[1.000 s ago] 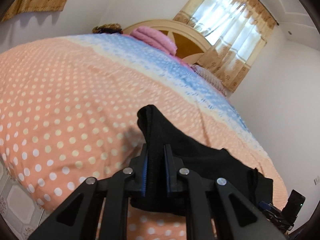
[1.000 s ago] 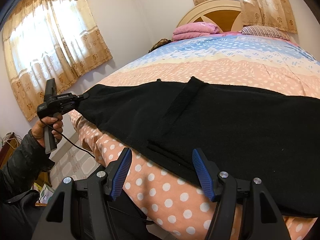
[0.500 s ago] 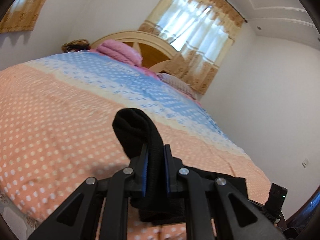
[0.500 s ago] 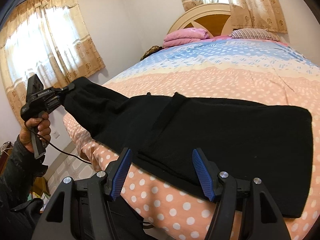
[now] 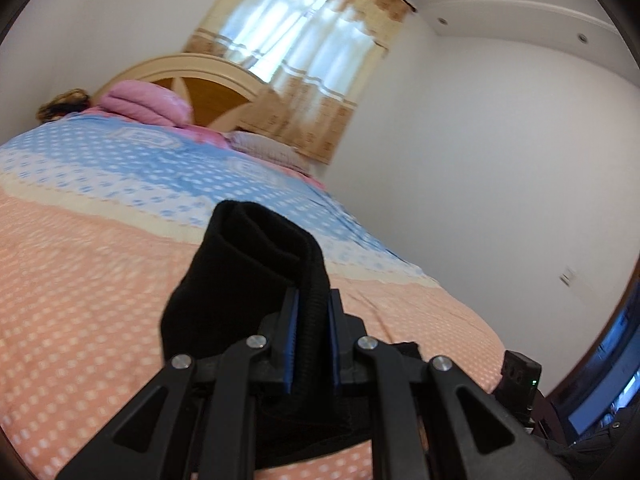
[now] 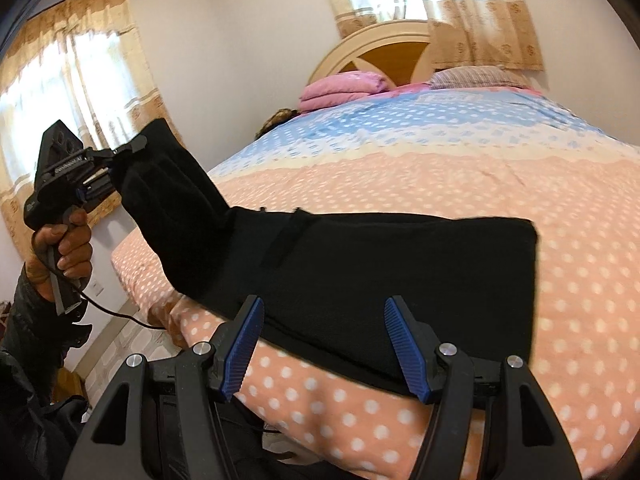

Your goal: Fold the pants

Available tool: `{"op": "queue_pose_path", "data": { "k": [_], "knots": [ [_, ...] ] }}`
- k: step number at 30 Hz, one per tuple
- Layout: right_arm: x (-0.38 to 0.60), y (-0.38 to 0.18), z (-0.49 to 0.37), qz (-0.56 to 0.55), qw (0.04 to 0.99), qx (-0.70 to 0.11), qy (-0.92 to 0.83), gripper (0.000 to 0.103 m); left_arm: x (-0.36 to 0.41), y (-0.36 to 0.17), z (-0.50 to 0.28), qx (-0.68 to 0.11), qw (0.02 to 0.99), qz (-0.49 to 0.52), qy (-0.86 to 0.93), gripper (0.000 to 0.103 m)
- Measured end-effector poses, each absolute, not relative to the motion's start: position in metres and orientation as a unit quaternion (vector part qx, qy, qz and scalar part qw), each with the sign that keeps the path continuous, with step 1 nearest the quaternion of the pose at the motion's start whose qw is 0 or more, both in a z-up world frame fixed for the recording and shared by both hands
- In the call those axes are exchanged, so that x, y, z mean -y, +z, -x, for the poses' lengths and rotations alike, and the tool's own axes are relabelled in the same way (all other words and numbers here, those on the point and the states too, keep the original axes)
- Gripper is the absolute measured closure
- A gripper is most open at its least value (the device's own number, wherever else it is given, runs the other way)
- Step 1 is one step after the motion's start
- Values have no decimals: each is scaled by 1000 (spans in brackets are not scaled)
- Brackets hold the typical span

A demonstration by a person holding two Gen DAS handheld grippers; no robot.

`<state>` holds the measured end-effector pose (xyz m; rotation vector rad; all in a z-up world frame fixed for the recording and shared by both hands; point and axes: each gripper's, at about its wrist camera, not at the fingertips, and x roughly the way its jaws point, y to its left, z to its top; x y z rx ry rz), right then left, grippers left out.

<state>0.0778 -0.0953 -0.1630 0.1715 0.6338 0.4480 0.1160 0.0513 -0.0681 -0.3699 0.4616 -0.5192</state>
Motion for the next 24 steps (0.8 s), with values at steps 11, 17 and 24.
{"op": "queue_pose_path", "data": {
  "k": [11, 17, 24],
  "knots": [
    [149, -166, -76, -133, 929, -305, 162, 37, 27, -56, -134, -262, 896, 146, -328, 90],
    [179, -169, -79, -179, 930, -301, 116, 37, 72, -57, -131, -286, 876, 111, -371, 90],
    [200, -169, -80, -205, 931, -292, 81, 37, 121, -64, -134, -320, 851, 79, -409, 90]
  ]
}}
